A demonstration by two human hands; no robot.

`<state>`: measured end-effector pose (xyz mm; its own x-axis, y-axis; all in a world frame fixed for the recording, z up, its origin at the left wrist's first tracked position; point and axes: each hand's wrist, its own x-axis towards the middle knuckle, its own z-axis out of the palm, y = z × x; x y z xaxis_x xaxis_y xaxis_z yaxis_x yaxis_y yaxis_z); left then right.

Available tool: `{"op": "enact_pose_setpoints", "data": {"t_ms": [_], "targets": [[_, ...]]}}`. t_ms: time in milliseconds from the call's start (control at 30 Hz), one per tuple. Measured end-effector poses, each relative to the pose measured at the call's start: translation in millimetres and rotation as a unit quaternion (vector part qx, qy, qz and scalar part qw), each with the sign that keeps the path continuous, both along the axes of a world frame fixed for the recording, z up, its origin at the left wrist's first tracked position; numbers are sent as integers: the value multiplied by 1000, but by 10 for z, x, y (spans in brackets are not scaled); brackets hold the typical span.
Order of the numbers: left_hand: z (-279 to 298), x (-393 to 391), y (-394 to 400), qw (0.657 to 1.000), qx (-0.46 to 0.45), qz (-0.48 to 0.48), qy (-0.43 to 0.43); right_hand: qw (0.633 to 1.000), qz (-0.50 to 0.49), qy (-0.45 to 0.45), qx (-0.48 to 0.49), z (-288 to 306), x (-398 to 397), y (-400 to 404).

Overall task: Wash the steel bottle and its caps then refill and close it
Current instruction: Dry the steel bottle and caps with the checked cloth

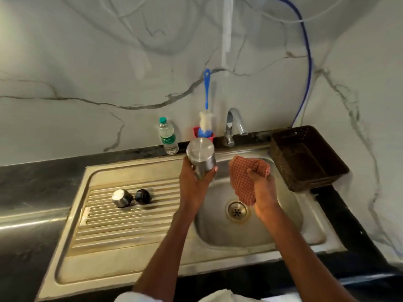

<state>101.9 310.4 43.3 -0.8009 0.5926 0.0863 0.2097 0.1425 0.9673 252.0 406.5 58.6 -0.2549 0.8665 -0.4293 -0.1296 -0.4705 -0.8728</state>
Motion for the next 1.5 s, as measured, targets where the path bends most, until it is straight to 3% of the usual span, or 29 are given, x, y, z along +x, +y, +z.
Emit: {"op": "enact_pose_setpoints", "data": {"t_ms": [300,400,533,600,667,733,767,833,967,1100,1167,1300,1333,1433,1500], "targets": [[-48,106,154,988,45,45,-137,994,99,28,27,117,120,215],[-63,81,101,963,98,65,-241,987,149,37,52,195,66,162],[-46,-5,63,916,160,75,-360,956,240,9,169,250,-32,-42],[21,-57,69,902,164,63,-395,913,308,0,268,248,-89,-186],[131,-127,77,877,165,48,-449,819,393,-47,415,199,-171,-324],[249,-224,80,844,184,44,-501,738,404,-101,531,99,-293,-422],[268,-270,79,836,188,43,-513,724,390,-122,556,65,-353,-461],[256,-320,52,849,175,27,-498,737,375,-144,543,52,-482,-520],[223,-319,-59,888,128,-43,-439,808,350,-140,452,189,-849,-485],[183,-386,-135,883,124,-76,-446,827,326,-149,434,326,-1169,-364],[158,-462,-171,887,119,-75,-441,810,327,-140,467,347,-1180,-413],[195,-650,-251,887,114,-78,-441,685,377,-223,583,179,-912,-721],[204,-681,-256,879,116,-75,-457,671,393,-243,580,129,-824,-815],[187,-690,-282,862,122,-85,-485,674,407,-278,550,62,-668,-996],[194,-615,-313,870,123,-112,-464,673,382,-289,563,102,-770,-951]]}}
